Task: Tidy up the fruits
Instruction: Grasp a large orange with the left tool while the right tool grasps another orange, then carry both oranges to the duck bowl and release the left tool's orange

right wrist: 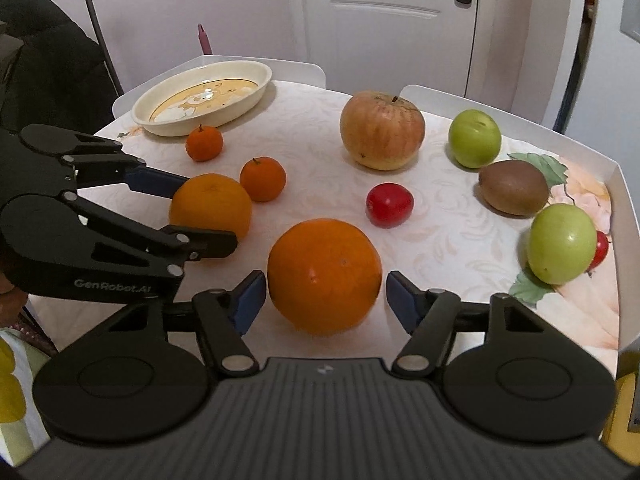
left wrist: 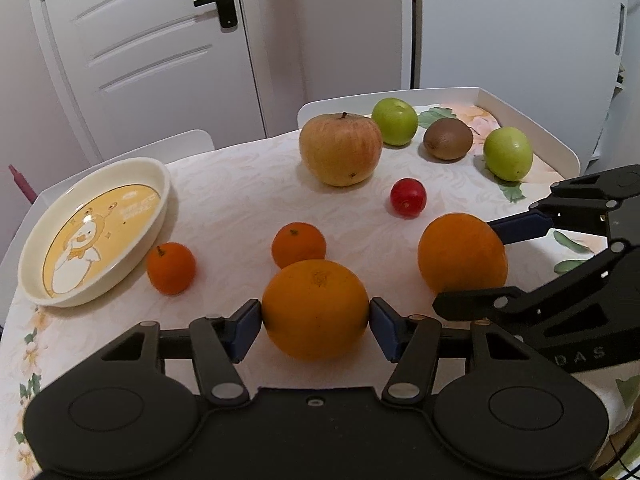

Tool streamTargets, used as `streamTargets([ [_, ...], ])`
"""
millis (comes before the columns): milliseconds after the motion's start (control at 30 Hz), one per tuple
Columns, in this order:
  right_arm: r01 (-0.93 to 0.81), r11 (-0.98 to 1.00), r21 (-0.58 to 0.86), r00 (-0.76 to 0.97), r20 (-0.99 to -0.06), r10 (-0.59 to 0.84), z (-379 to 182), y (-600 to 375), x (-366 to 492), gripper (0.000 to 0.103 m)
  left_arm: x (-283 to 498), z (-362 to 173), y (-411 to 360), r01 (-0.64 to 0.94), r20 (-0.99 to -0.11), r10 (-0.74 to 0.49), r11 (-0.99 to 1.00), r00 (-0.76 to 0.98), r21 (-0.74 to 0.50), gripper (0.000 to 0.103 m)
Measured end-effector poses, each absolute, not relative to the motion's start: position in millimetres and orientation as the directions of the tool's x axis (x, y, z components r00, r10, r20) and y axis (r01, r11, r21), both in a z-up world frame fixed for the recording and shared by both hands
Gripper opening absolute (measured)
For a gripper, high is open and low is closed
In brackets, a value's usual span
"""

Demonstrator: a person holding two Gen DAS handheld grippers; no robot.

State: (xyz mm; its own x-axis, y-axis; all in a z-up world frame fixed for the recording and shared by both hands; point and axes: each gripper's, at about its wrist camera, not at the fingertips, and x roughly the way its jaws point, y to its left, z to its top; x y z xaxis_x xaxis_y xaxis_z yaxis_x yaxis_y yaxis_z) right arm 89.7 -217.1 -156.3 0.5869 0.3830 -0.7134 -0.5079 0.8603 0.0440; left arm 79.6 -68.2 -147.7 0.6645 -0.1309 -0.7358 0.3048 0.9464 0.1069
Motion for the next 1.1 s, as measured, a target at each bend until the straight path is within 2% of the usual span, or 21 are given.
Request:
streamTargets([
  [500, -0.544, 0.838, 0.033, 0.59, -0.695, 0.411, -142, -212, 84, 0.075, 60, -131, -59, 0.221, -0.704, -0.08, 0.969, 0.706, 0.111, 0.063],
  [967, -0.589, 0.806, 0.058, 0.602, -0.634, 0.485, -70, -177, 91, 0.075, 41, -57, -10, 0.022, -0.618, 0.022, 0.998, 0.786, 0.063, 0.063],
  [1100, -0.584, 0.809, 0.065, 0.604, -0.631, 0.487, -54, -155, 104, 0.075, 49, -40, 11, -0.005, -0.602, 0.054, 0.997, 0.797, 0.082, 0.063],
])
